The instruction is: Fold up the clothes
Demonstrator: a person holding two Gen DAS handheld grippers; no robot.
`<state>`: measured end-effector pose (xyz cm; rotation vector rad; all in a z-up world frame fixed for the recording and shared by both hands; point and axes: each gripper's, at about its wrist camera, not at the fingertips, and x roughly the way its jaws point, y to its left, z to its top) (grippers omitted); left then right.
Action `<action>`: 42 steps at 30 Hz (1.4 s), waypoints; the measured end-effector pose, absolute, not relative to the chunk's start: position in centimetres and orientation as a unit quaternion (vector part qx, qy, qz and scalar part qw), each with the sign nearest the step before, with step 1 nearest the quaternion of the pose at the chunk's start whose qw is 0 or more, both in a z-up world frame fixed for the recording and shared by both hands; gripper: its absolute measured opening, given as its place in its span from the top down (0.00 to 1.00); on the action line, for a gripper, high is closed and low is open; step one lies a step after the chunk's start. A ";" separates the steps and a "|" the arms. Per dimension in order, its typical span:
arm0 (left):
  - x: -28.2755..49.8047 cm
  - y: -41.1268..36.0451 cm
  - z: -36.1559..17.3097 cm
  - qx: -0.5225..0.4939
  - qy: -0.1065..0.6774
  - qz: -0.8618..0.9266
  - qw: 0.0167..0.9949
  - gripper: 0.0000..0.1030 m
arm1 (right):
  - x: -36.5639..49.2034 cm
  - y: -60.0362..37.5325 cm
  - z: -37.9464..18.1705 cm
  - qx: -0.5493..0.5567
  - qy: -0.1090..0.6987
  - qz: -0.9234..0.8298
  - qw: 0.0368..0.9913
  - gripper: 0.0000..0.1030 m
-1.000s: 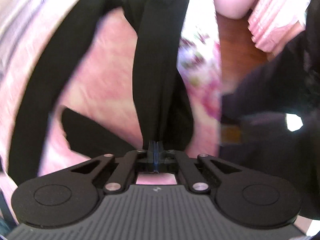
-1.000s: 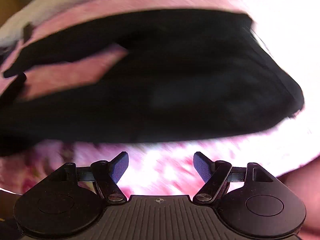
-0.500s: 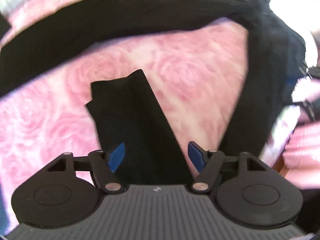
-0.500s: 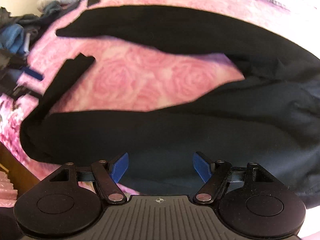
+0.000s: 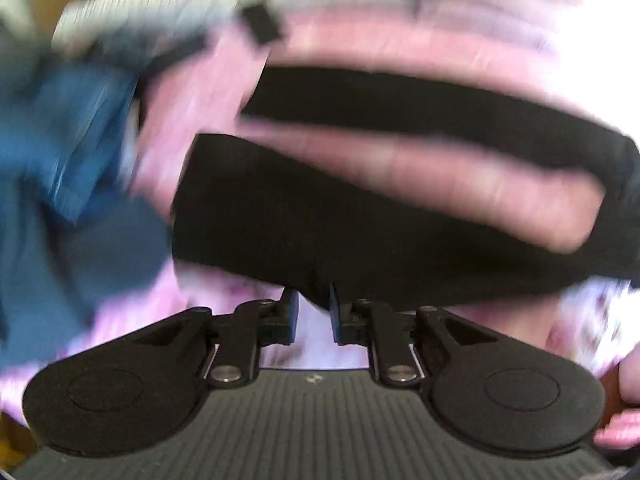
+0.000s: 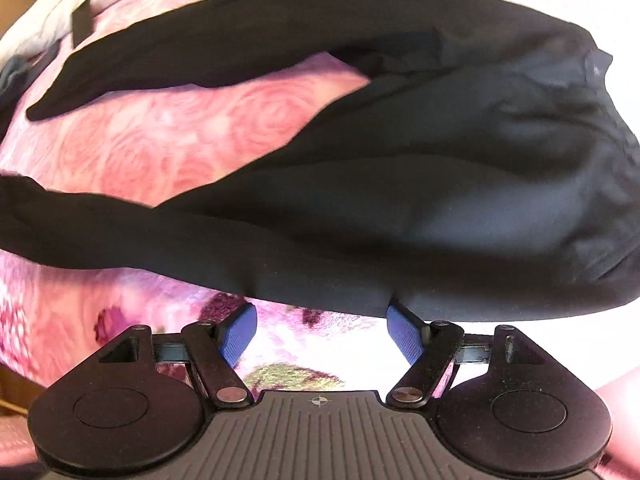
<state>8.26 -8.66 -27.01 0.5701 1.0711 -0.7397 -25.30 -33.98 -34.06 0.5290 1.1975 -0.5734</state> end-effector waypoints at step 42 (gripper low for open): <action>0.1 -3.8 -35.4 0.618 0.325 -0.530 0.482 0.95 | -24.3 -23.5 -34.0 -0.064 0.650 -0.051 0.756 0.96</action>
